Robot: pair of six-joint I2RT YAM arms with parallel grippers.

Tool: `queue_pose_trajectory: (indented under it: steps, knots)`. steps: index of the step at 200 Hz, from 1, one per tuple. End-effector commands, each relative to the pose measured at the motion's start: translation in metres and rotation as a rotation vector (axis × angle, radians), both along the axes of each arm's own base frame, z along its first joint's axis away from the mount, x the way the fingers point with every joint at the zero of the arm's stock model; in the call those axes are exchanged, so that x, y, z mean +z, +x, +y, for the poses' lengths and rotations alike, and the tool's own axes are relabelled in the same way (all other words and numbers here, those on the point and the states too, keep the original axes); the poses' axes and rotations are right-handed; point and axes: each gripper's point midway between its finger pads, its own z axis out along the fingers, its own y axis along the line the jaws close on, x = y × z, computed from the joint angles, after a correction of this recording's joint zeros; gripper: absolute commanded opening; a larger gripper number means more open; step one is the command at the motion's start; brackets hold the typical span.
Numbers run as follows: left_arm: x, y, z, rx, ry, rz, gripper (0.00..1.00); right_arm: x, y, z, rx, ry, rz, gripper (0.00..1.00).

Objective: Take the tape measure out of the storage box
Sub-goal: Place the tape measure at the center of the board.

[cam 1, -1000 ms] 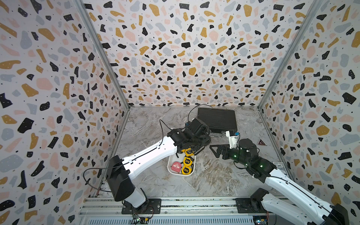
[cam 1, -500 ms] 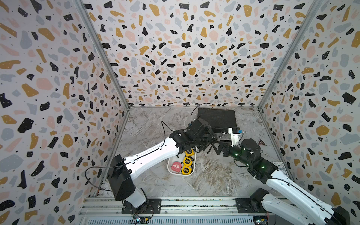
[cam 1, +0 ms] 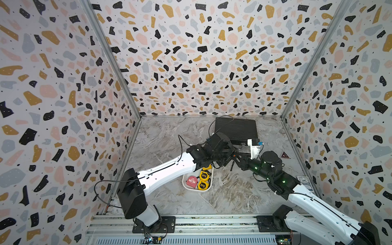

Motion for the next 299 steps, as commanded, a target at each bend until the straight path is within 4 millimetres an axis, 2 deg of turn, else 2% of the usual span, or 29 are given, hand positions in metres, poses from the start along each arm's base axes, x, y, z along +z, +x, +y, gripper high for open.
queue_pose_trajectory:
  steps: [1, 13, 26, 32, 38, 58, 75, 104, 126, 163, 214, 265, 283, 299]
  knots:
    - [0.019, -0.005, -0.010, -0.028, -0.078, -0.026, 0.00, 0.007, 0.000, -0.003, -0.016, 0.005, -0.024, 0.14]
    - [0.017, -0.005, -0.009, -0.030, -0.074, -0.028, 0.01, 0.005, 0.000, -0.005, -0.021, -0.001, -0.019, 0.10]
    - [0.016, -0.005, -0.007, -0.036, -0.062, -0.041, 0.40, 0.001, 0.000, -0.007, -0.033, -0.015, -0.004, 0.09]
    - [0.016, -0.005, -0.004, -0.034, -0.046, -0.055, 0.54, -0.001, 0.001, -0.008, -0.038, -0.023, 0.004, 0.09]
    - [0.015, -0.004, 0.000, -0.033, -0.022, -0.067, 0.64, -0.005, 0.001, -0.009, -0.043, -0.033, 0.017, 0.08]
    - [0.014, -0.002, 0.020, -0.045, 0.089, -0.137, 0.88, -0.015, 0.003, -0.013, -0.055, -0.050, 0.064, 0.08]
    - [0.010, -0.004, 0.046, -0.079, 0.253, -0.180, 0.99, -0.033, 0.008, -0.019, -0.077, -0.072, 0.145, 0.08]
    - [0.001, -0.006, 0.082, -0.116, 0.424, -0.229, 1.00, -0.071, 0.020, -0.027, -0.086, -0.052, 0.307, 0.08]
    - [-0.008, -0.011, 0.105, -0.110, 0.493, -0.243, 1.00, -0.098, 0.031, -0.045, -0.135, -0.022, 0.403, 0.08]
    - [-0.032, -0.015, 0.131, -0.140, 0.561, -0.230, 1.00, -0.136, 0.045, -0.071, -0.195, 0.043, 0.557, 0.09]
    - [-0.055, -0.013, 0.154, -0.196, 0.664, -0.227, 1.00, -0.163, 0.051, -0.087, -0.229, 0.053, 0.660, 0.11]
    - [-0.071, -0.010, 0.159, -0.202, 0.681, -0.198, 1.00, -0.182, 0.047, -0.094, -0.251, 0.034, 0.726, 0.15]
    - [-0.074, -0.009, 0.158, -0.209, 0.686, -0.195, 1.00, -0.185, 0.045, -0.095, -0.255, 0.027, 0.742, 0.19]
    - [-0.076, -0.008, 0.158, -0.213, 0.692, -0.192, 1.00, -0.188, 0.042, -0.096, -0.258, 0.022, 0.756, 0.28]
